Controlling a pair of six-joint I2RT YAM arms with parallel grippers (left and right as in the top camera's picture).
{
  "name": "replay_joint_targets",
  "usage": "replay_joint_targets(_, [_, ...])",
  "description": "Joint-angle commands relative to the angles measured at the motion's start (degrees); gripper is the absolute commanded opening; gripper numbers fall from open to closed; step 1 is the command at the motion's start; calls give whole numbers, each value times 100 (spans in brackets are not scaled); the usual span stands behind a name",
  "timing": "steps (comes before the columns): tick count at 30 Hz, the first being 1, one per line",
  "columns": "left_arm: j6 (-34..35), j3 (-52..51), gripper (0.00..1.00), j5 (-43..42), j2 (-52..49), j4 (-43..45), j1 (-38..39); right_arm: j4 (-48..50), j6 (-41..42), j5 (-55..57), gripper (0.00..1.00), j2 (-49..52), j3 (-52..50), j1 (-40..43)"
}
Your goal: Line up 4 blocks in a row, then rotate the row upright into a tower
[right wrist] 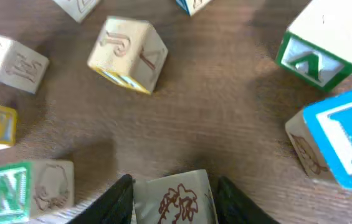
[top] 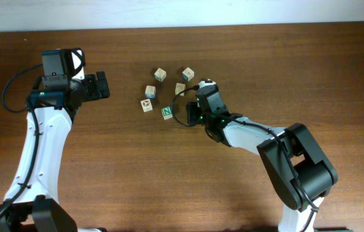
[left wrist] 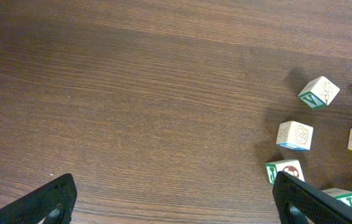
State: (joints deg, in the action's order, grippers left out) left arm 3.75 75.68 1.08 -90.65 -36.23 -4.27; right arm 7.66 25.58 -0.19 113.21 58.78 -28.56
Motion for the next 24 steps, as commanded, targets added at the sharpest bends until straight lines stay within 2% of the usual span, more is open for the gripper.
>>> replay_joint_targets(1, [57, 107, 99, 24, 11, 11, -17, -365, 46, 66, 31, -144, 120, -42])
replay_joint_targets(6, [57, 107, 99, 22, 11, 11, -17, -2267, 66, -2, 24, -1532, 264, -44])
replay_joint_targets(9, [57, 107, 99, 24, 11, 11, -17, -3434, 1093, -138, 22, -1491, 251, -212])
replay_joint_targets(11, [57, 107, 99, 22, 11, 11, -17, -3593, 1226, -61, 22, -1351, 251, -472])
replay_joint_targets(13, [57, 107, 99, 22, 11, 11, -17, -3834, 1814, 50, 23, -1259, 251, -481])
replay_joint_targets(16, [57, 107, 99, 22, 11, 11, -17, -3875, 1845, 68, 23, -1180, 251, -481])
replay_joint_targets(17, [57, 107, 99, 24, 11, 11, -17, -3866, 1845, 66, 31, -1147, 251, -481])
replay_joint_targets(21, [57, 107, 99, 22, 11, 11, -17, -3851, 1845, 63, 34, -1147, 251, -481])
replay_joint_targets(24, [57, 107, 99, 22, 11, 11, -17, -3836, 1845, 63, 43, -1145, 251, -481])
